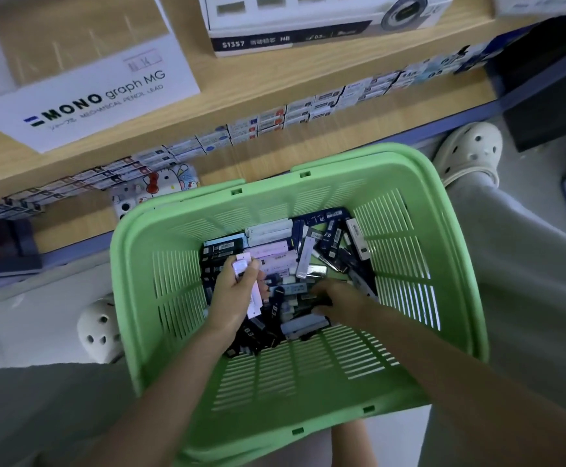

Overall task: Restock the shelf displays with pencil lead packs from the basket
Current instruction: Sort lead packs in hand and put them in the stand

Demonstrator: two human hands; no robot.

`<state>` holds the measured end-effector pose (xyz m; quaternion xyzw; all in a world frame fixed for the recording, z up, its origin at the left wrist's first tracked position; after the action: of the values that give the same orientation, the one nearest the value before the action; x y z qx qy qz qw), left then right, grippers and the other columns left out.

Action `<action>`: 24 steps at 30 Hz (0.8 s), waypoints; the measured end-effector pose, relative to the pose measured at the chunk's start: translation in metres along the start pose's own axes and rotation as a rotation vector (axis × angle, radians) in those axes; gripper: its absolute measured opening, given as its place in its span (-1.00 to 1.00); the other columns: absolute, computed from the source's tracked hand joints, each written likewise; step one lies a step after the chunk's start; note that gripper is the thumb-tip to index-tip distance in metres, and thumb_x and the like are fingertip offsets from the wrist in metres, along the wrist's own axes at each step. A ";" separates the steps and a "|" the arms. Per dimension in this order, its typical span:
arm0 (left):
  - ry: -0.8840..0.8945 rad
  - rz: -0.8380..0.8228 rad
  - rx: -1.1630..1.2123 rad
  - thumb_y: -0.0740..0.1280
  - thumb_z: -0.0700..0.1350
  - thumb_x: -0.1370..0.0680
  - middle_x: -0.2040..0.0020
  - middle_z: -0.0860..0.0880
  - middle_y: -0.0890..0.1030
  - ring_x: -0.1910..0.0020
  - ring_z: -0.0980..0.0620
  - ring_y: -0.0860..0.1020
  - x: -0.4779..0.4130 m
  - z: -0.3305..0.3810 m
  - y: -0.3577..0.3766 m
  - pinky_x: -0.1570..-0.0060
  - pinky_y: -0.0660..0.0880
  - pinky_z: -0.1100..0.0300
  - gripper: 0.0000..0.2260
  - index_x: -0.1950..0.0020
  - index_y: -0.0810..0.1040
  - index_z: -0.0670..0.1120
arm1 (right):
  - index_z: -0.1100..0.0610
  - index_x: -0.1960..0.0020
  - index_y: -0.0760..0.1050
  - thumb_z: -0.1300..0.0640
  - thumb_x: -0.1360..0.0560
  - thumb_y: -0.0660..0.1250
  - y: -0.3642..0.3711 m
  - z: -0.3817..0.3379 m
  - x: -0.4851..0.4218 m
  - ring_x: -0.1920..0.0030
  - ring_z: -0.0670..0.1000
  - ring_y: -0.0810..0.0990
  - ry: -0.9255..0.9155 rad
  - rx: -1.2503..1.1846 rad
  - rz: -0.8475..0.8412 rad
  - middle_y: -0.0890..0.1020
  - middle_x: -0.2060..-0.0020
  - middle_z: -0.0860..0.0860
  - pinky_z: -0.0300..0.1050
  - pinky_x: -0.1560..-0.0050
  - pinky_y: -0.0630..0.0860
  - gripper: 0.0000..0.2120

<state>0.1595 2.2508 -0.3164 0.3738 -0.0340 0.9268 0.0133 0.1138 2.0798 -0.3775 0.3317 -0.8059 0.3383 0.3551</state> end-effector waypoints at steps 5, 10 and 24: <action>-0.043 -0.048 -0.063 0.12 -0.19 -0.64 0.18 -0.06 0.48 0.25 0.04 0.48 0.004 -0.006 0.000 0.31 0.52 0.40 -0.80 -0.26 0.36 -0.16 | 0.16 -0.30 0.45 0.14 -0.50 0.32 0.020 0.018 -0.013 -0.21 0.08 0.46 -0.069 0.265 -0.062 0.50 -0.20 0.10 -0.10 -0.14 0.43 -0.62; -0.065 -0.069 -0.100 0.14 -0.18 -0.64 0.17 0.02 0.48 0.32 0.16 0.51 0.003 -0.004 0.009 0.34 0.50 0.43 -0.88 -0.17 0.34 -0.06 | 0.16 -0.29 0.44 -0.12 -0.46 0.37 0.032 0.012 -0.017 -0.17 0.11 0.43 -0.096 0.458 -0.162 0.48 -0.15 0.13 -0.09 -0.05 0.39 -0.49; -0.098 -0.015 -0.162 0.16 -0.15 -0.64 0.20 -0.01 0.48 0.30 0.08 0.46 0.012 -0.007 0.004 0.35 0.50 0.38 -0.87 -0.19 0.35 -0.07 | 0.27 -0.30 0.35 0.23 -0.63 0.06 0.045 -0.008 -0.016 -0.20 0.15 0.42 -0.086 0.441 -0.275 0.43 -0.21 0.21 -0.11 0.01 0.28 -0.71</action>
<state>0.1457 2.2469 -0.3135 0.4168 -0.1068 0.9014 0.0490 0.0899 2.1158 -0.4001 0.5216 -0.6744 0.4399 0.2822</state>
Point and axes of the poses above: each hand's wrist, its own x-axis away from the middle knuckle, its own y-axis out of the palm, z = x × y, the point moved 9 cm from there along -x, towards the middle knuckle
